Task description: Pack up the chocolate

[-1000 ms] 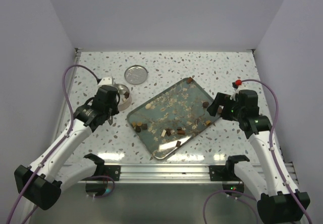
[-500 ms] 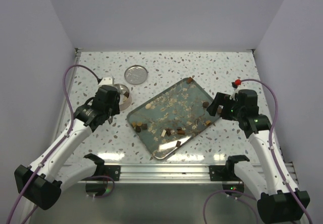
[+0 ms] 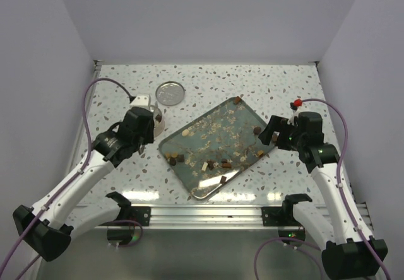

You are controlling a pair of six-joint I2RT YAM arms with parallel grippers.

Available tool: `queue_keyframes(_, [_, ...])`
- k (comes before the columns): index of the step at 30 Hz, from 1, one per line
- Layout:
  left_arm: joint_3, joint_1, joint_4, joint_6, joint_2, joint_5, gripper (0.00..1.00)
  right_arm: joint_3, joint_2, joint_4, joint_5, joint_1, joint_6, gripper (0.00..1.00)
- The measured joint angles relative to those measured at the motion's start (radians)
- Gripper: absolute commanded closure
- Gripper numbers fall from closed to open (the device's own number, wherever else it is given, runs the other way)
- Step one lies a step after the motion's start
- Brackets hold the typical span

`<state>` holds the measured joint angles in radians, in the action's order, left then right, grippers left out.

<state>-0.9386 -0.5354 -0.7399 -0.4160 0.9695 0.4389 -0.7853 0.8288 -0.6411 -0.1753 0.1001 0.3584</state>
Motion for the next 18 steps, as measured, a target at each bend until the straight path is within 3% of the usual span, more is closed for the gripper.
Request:
queue_keyframes(8, [-0.045,-0.281,-0.003,-0.044,0.029,0.01,0.56,0.0,-0.022,-0.001,0.0,0.0,0.005,0.03])
queue_keyframes(18, [0.076,-0.405,-0.009,-0.142,0.005,-0.031,0.55,0.0,-0.043,-0.002,0.001,0.0,0.016,0.03])
